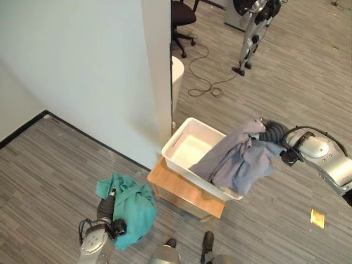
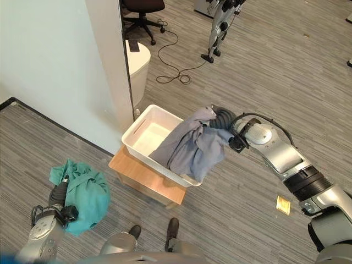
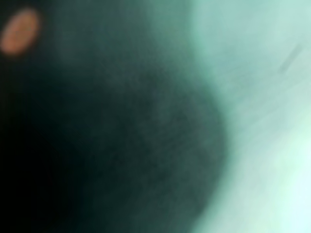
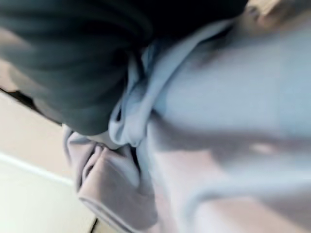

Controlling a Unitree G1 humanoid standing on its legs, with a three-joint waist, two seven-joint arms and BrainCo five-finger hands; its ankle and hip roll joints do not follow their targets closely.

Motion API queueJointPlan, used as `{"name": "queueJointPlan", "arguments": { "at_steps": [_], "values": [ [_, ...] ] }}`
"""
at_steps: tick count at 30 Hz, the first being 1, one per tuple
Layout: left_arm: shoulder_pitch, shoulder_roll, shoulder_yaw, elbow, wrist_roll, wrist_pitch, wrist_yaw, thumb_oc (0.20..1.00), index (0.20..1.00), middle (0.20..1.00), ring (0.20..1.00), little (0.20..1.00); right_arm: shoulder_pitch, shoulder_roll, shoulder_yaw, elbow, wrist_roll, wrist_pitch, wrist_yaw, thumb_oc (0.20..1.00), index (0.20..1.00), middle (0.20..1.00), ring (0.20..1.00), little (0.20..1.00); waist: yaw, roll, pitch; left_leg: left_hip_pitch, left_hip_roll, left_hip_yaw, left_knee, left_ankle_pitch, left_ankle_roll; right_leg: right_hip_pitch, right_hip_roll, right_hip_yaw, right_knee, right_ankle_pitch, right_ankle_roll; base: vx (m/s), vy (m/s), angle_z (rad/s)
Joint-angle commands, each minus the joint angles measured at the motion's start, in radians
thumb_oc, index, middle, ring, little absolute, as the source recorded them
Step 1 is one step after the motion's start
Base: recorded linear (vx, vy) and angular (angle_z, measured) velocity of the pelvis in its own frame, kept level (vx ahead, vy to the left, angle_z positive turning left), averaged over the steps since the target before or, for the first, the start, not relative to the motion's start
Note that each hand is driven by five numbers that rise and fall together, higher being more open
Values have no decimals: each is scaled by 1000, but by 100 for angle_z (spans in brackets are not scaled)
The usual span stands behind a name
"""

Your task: Pick up bed clothes into laundry basket.

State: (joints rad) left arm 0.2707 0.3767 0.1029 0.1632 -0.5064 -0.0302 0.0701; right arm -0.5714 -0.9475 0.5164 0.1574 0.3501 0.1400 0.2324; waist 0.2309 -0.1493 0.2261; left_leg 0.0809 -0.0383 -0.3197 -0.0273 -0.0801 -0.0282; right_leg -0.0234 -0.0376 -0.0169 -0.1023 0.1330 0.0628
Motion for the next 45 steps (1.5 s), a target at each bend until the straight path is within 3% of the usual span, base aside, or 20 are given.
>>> {"name": "queueJointPlan", "arguments": {
  "at_steps": [1,6,16,17,18,22,27,32,35,38,45],
  "values": [
    [-10,77,2,-70,-12,-39,-14,200,200,200,200,200,-145,-45,10,89,-88,-29,-27,200,200,200,200,200,24,21,-32,-50,-20,-24,-60,99,13,44,-40,-17,19,-84,62,-18,10,3],
    [-28,85,-11,-66,-20,-41,-9,200,200,200,200,200,-212,-5,49,185,-151,-38,-48,200,200,200,200,200,41,27,-20,-64,-23,-35,-60,106,14,34,-39,-23,16,-81,62,-13,2,8],
    [-39,79,-30,-57,-18,-46,-10,200,200,200,200,200,-261,19,88,123,-150,-47,-22,200,200,200,200,200,56,26,-7,-82,-28,-54,-58,114,13,26,-39,-39,15,-83,60,-8,-3,4],
    [-41,82,-32,-56,-17,-45,-9,200,200,200,200,200,-270,16,99,125,-156,-44,-18,404,404,404,404,404,57,25,-5,-83,-28,-55,-58,114,13,25,-39,-40,15,-83,60,-17,0,10],
    [-43,88,-30,-54,-18,-43,-10,200,200,200,200,200,-288,8,128,135,-164,-34,1,1000,1000,1000,1000,1000,58,23,-3,-85,-28,-55,-58,115,12,24,-39,-40,15,-82,60,-14,0,11],
    [-34,102,-17,-64,-20,-44,-15,200,200,200,200,200,-332,-21,194,155,-183,-14,35,1000,1000,1000,1000,1000,54,24,-2,-81,-26,-52,-58,113,10,27,-38,-38,15,-83,60,-3,0,2],
    [-26,105,0,-67,-21,-45,-16,200,200,200,200,200,-319,-51,188,148,-179,-11,48,1000,1000,1000,1000,1000,47,26,-3,-73,-25,-50,-58,110,9,33,-39,-37,15,-85,61,0,0,0],
    [-46,131,32,-84,-8,-52,-13,200,200,200,200,200,-215,-119,78,87,-150,-14,46,1000,1000,1000,1000,1000,22,33,-23,-61,-21,-37,-60,101,7,43,-42,-30,15,-91,65,5,0,-1],
    [-120,225,56,-121,-1,-66,-3,200,200,200,200,200,-134,-135,-16,33,-144,-30,28,1000,1000,1000,1000,1000,-4,48,-42,-50,-17,-25,-60,92,5,50,-45,-24,15,-95,67,32,18,-6],
    [-240,322,44,-138,-10,-85,6,200,200,200,200,200,-19,-79,-134,-30,-89,-50,0,1000,1000,1000,1000,1000,-35,66,-60,-39,-12,-16,-60,85,4,56,-44,-13,15,-98,68,31,16,-13],
    [-455,405,-91,-108,-81,-68,-26,200,200,200,200,200,230,128,-335,-197,-15,-74,-35,1000,1000,1000,1000,1000,-127,106,-95,-19,-3,20,-60,69,6,60,-44,22,15,-104,70,18,19,-13]
  ]
}}
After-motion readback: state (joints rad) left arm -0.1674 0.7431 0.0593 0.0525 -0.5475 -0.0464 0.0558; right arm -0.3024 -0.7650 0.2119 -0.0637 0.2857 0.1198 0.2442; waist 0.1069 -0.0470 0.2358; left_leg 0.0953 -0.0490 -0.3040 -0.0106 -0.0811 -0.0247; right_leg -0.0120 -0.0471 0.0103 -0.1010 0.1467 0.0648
